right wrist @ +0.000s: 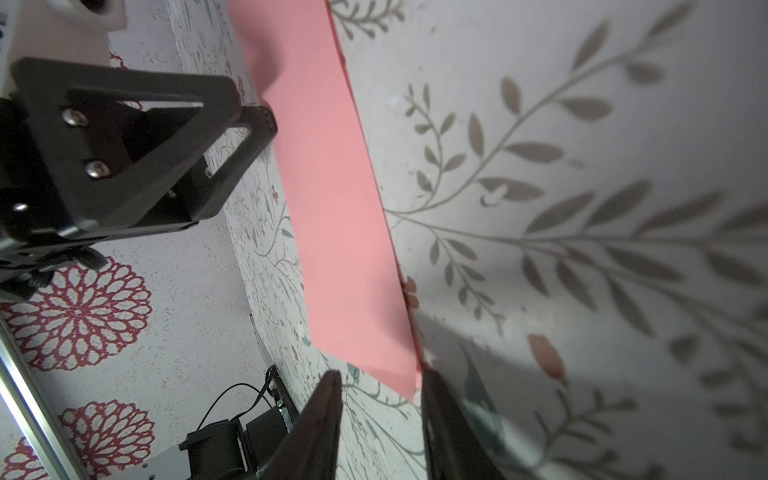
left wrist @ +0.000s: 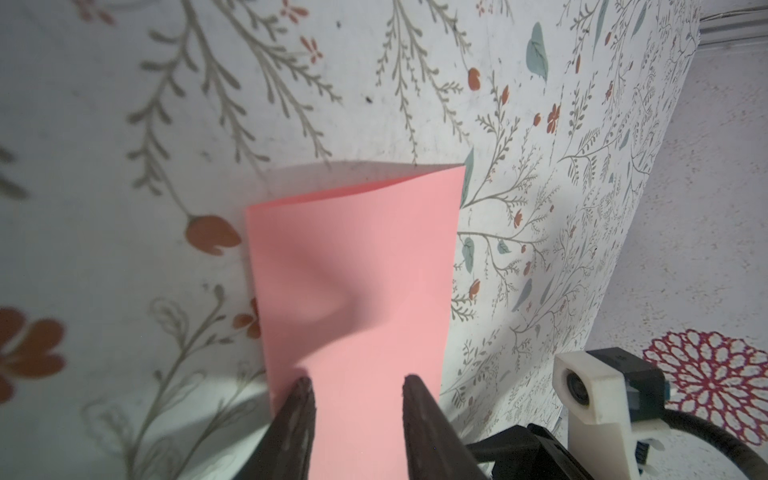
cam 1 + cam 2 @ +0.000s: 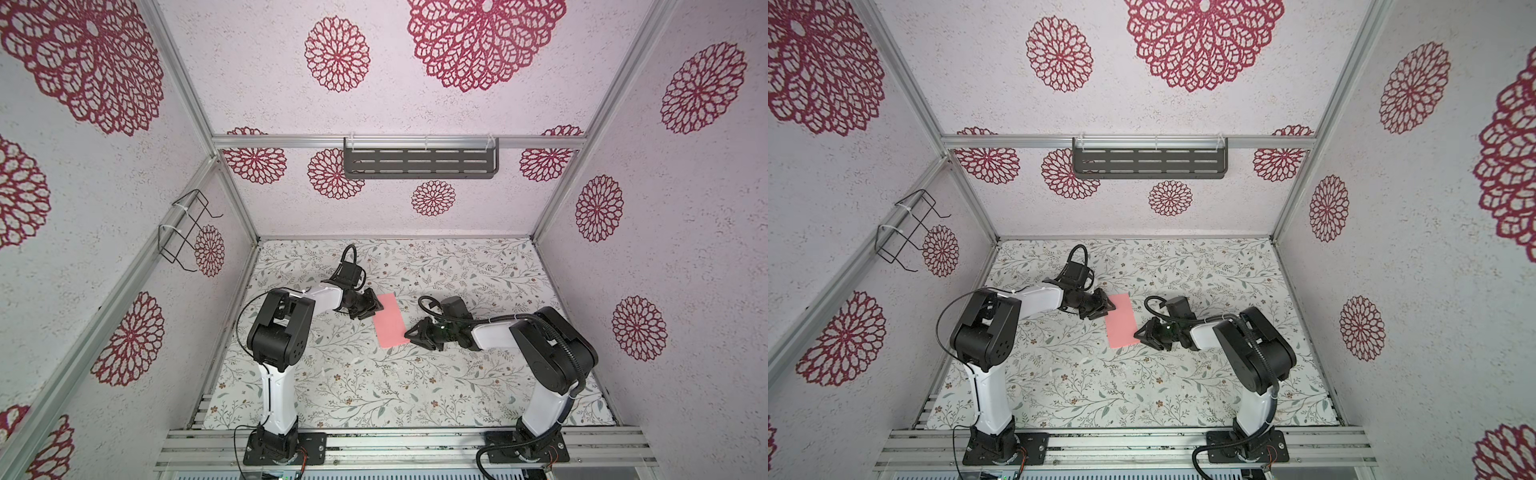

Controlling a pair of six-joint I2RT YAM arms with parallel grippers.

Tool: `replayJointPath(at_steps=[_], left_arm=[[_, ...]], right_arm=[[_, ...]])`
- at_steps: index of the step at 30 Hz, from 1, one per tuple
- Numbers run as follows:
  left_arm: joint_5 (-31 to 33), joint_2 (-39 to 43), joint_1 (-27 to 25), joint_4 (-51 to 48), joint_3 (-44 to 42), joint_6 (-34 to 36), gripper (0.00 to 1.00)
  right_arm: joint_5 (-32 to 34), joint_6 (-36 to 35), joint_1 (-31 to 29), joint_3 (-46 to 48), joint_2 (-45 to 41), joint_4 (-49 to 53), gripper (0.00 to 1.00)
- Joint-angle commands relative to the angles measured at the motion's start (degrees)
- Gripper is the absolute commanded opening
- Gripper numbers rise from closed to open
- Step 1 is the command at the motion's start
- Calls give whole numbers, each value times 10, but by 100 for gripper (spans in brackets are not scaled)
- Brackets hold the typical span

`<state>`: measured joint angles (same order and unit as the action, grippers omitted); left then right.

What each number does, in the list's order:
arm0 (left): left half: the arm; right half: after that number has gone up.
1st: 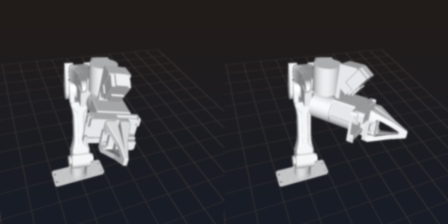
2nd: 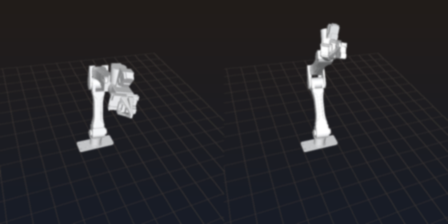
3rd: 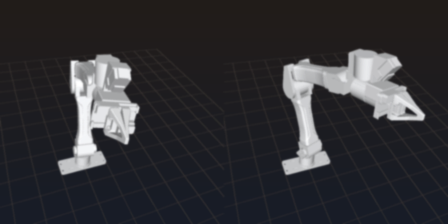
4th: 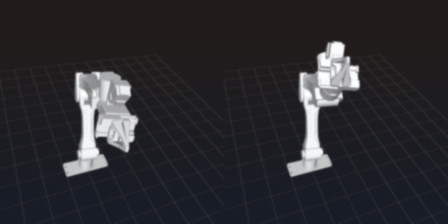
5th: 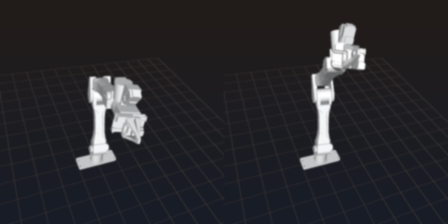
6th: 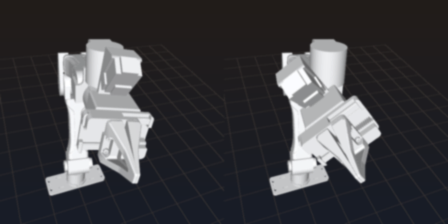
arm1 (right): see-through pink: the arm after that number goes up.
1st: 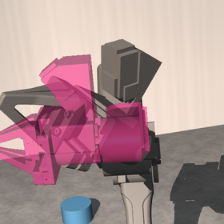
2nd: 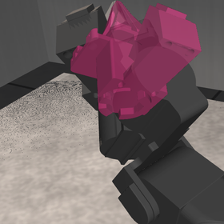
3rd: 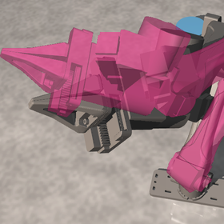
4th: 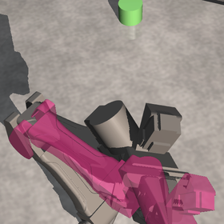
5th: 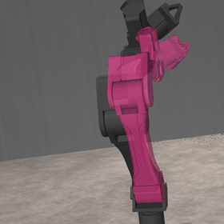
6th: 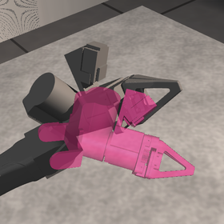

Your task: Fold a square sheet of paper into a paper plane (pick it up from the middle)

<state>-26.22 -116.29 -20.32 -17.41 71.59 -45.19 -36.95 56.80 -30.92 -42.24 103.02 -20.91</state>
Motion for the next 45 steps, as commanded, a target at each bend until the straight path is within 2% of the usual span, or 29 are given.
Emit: replayJointPath(at_steps=[1, 9, 18, 30, 40, 45], left_arm=[[19, -21, -1, -15, -7, 7, 39], [20, -20, -2, -16, -9, 6, 39], [20, -18, -1, -14, -11, 4, 39], [20, -15, -1, -13, -14, 5, 39], [20, -11, -1, -13, -14, 6, 39], [0, 13, -1, -1, -10, 9, 41]], right_arm=[[-13, 14, 0, 5, -9, -6, 37], [-22, 31, -1, -1, 6, -30, 31], [-24, 62, -1, 2, 24, -54, 30], [-22, 105, 0, 12, 34, -135, 24], [-20, 101, 4, 17, 23, -128, 13], [-10, 89, 4, 14, 20, -104, 3]])
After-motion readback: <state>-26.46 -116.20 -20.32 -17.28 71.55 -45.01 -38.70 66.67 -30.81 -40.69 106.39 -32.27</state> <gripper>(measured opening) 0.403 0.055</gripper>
